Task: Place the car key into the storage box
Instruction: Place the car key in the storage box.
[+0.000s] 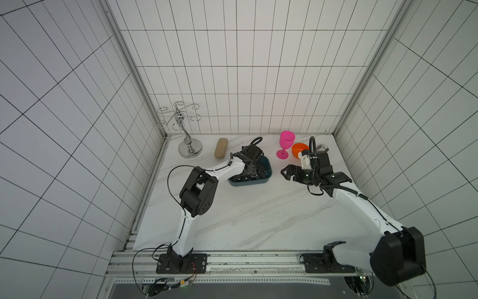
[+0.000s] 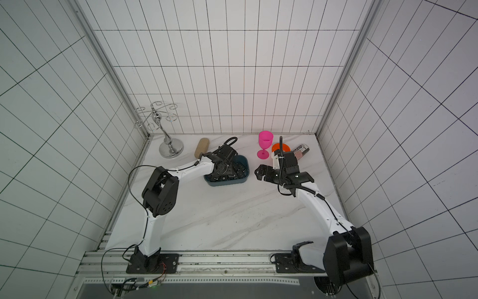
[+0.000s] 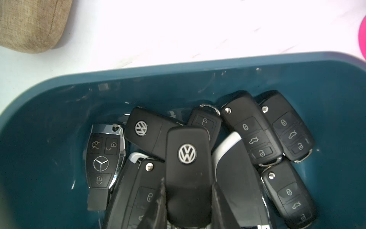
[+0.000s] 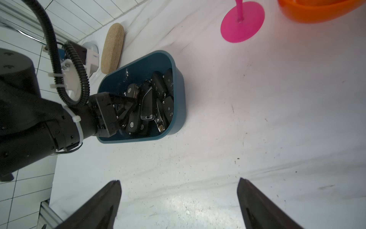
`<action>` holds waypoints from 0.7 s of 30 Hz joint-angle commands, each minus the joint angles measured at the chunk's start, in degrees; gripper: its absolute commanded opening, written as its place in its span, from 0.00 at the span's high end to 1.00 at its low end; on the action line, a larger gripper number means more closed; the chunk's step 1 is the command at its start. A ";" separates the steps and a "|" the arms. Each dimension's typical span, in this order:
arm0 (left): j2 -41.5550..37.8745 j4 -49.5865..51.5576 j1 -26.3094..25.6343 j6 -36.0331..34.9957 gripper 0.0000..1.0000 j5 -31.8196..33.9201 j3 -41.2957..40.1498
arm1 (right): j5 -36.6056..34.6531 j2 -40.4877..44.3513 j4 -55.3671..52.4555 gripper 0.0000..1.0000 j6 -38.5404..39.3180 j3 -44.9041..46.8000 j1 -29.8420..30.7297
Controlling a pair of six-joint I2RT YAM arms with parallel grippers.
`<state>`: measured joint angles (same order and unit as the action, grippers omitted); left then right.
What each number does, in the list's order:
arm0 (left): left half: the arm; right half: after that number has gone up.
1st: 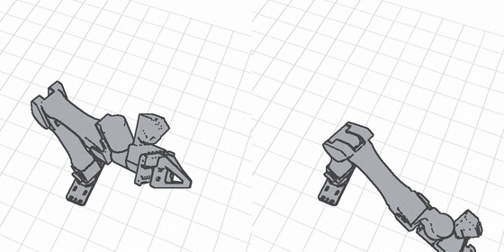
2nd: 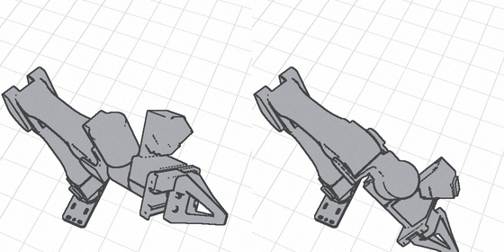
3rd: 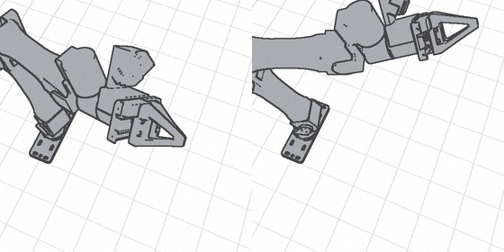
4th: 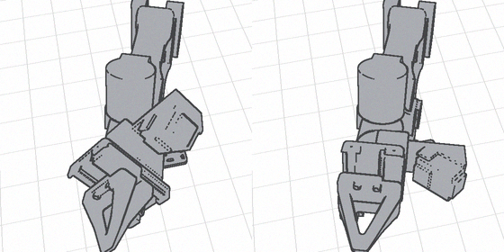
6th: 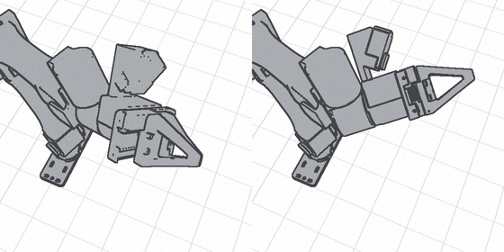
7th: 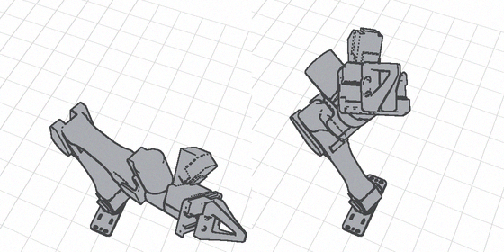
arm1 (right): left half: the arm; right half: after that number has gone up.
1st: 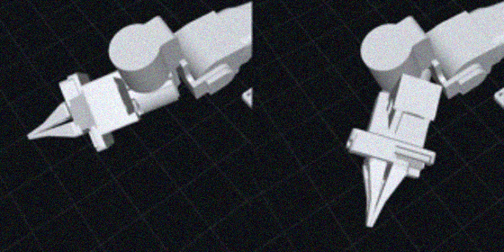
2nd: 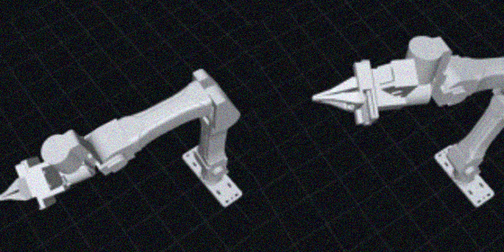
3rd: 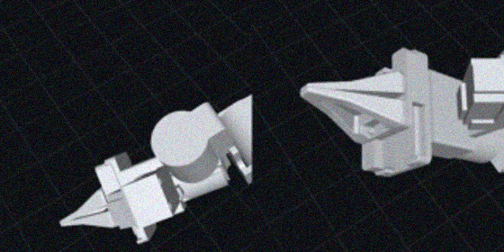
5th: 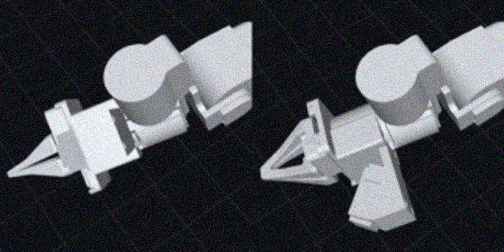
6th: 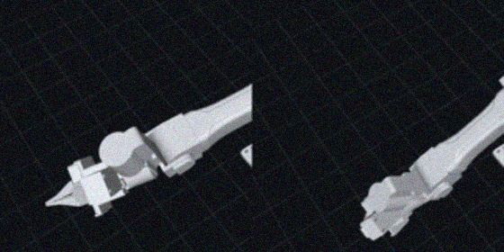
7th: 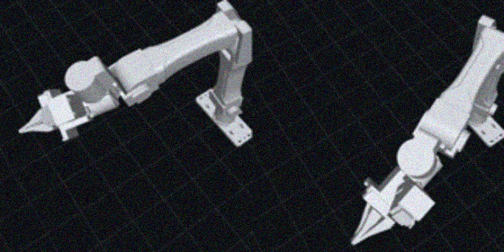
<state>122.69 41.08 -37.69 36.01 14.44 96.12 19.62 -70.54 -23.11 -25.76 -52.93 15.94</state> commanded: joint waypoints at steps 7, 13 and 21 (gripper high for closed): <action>2.24 1.28 0.51 1.34 0.86 -2.96 1.08 | 8.09 9.41 -9.22 0.04 -1.05 6.43 3.81; 2.03 1.35 0.49 1.50 0.68 -3.59 0.90 | 5.49 14.00 -9.94 0.05 -2.51 11.54 6.28; 1.74 1.63 0.60 1.02 0.54 -4.20 0.78 | 1.34 17.75 -9.86 0.04 -3.34 14.87 8.30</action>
<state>123.00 41.65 -37.23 37.01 10.85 96.53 23.38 -53.80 -32.47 -28.29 -39.38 23.81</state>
